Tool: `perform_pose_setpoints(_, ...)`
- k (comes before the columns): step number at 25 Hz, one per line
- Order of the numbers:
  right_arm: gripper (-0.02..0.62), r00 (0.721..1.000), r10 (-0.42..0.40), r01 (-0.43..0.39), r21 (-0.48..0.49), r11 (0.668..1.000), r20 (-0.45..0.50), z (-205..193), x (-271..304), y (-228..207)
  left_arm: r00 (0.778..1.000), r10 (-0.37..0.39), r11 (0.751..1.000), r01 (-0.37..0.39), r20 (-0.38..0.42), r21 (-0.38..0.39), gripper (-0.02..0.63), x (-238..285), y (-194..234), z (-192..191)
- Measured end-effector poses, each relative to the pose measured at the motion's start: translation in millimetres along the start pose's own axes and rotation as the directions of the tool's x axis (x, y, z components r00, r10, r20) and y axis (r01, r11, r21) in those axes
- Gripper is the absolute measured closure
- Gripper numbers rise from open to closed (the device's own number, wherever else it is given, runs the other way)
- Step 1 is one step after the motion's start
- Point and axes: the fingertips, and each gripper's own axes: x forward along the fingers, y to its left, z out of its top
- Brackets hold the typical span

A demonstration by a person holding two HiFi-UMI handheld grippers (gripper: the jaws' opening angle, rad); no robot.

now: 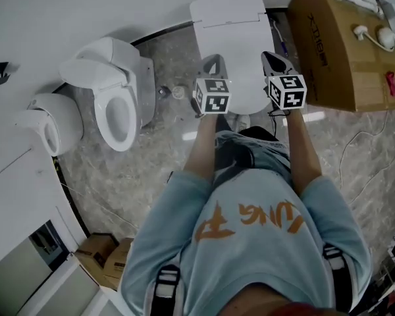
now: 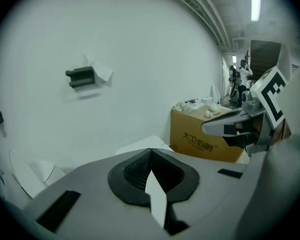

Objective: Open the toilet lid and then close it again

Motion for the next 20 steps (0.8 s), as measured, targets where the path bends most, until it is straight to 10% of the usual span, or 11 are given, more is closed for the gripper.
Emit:
perform_pose_setpoints(6, 0.581, 0.977, 0.009, -0.016, 0.031, 0.999, 0.212, 117.9, -18.5, 1.9, 0.974, 0.100, 0.994, -0.091, 0.204, -0.052, 0.580, -41.4, 46.8, 93.4)
perform_pose_setpoints(14, 0.581, 0.893, 0.039, -0.024, -0.040, 0.999, 0.448, 255.1, -46.8, 12.9, 0.857, 0.207, 0.978, -0.178, 0.472, -0.106, 0.580, -104.3, 84.0, 220.4)
perform_pose_setpoints(20, 0.581, 0.853, 0.032, 0.005, -0.070, 0.998, 0.520, 311.8, -67.3, 23.8, 0.809, 0.266, 0.964, -0.207, 0.525, -0.169, 0.580, -125.7, 104.5, 255.9)
